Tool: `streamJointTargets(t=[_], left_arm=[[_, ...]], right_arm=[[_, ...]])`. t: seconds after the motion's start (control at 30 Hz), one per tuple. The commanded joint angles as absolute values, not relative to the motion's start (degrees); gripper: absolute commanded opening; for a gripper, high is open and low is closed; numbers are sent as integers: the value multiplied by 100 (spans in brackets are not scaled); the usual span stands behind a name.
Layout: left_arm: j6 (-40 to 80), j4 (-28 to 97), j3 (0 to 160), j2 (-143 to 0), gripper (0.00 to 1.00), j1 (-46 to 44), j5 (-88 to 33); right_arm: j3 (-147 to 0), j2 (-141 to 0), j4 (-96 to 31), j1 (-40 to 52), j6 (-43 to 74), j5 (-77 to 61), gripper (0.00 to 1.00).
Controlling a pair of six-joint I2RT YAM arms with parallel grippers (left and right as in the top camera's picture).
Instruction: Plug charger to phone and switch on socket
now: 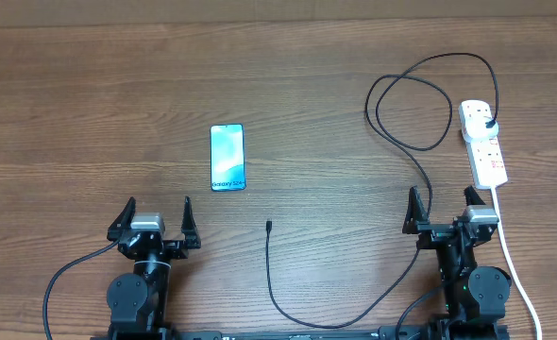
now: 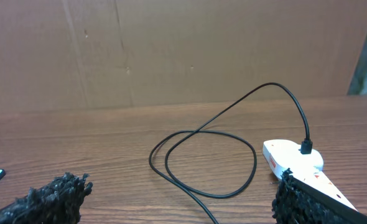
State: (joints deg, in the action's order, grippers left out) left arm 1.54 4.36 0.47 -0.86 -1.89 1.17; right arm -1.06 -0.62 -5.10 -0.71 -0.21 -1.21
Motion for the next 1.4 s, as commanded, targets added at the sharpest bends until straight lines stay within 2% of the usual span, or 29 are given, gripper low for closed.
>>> streamJointTargets(t=[0.0,0.2,0.33,0.53,0.73,0.97,1.37], left_arm=[[130,399,30,-36,100,-189,93],[307,711,419,-36,100,-189,-456],[738,1533,974,-36,100,-189,-456],[755,2906,2008,-62,100,-189,-604],[755,3533,3164,-679,100,-189,-847],[725,4528,5059,-2545,100,-189,-1347],[-67,7542,8849,-6829,100,-191,-1503]], right_arm=[[-43,-14,-475,-43,-51,-75,100],[-43,-14,-478,-43,-49,-75,100],[-43,-14,-475,-45,-51,-75,100],[-43,-14,-475,-43,-51,-73,100],[-43,-14,-475,-43,-51,-73,100],[-43,-14,-475,-43,-51,-75,100],[-43,-14,-475,-43,-49,-73,100]])
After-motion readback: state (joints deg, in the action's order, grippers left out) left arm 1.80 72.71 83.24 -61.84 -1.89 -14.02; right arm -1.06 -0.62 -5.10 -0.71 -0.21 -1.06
